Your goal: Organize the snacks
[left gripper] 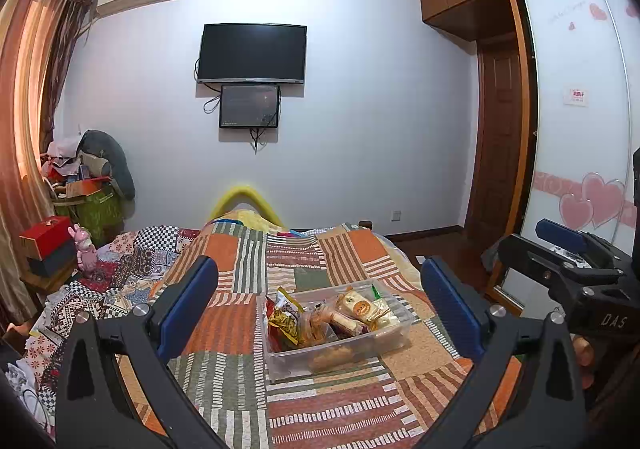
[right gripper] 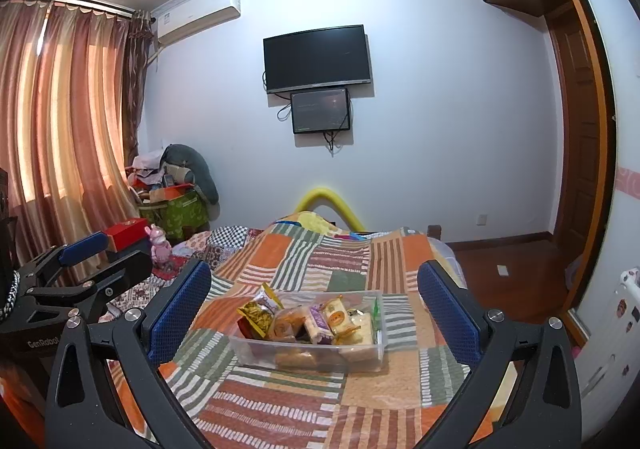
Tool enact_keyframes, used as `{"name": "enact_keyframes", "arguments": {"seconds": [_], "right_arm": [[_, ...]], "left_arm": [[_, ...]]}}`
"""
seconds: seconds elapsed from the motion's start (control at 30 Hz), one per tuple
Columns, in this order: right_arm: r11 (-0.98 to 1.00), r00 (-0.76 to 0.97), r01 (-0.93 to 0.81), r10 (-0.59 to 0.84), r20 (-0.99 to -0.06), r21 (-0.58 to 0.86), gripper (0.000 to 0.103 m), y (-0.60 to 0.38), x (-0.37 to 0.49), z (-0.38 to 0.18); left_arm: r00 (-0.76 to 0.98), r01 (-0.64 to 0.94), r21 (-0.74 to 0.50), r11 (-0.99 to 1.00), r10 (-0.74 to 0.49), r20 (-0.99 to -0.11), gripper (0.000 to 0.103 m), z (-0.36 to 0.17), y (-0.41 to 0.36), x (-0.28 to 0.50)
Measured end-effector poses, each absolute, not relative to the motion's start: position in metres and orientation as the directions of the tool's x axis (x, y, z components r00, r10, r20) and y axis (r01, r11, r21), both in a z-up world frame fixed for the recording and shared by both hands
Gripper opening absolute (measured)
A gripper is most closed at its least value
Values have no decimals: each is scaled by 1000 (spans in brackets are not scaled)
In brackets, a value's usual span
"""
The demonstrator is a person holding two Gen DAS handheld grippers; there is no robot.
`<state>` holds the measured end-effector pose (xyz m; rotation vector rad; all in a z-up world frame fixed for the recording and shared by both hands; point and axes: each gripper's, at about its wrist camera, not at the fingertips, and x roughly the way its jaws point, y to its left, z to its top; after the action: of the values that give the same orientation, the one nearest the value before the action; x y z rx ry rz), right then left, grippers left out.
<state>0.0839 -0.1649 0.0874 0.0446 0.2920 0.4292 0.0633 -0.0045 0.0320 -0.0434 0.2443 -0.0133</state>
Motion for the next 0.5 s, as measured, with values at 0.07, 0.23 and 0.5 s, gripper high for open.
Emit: {"name": "enact_keyframes", "arguments": {"seconds": [0.07,0.23,0.5], "right_arm": [[909,869,-403,415,-268,103,103,-165,84,88],[910,871,-402,414,-266,100,103,-165,82,88],[910,871,-401,413,-266,103,103,-164,83,89]], "left_arm": [[970,7,-46,999,-18,-242,103,32,-4,63],[970,9,-48,999,-21,-244,103,32,-4,63],[967,25,-49,999,-36,-251,103,33,-4,64]]}}
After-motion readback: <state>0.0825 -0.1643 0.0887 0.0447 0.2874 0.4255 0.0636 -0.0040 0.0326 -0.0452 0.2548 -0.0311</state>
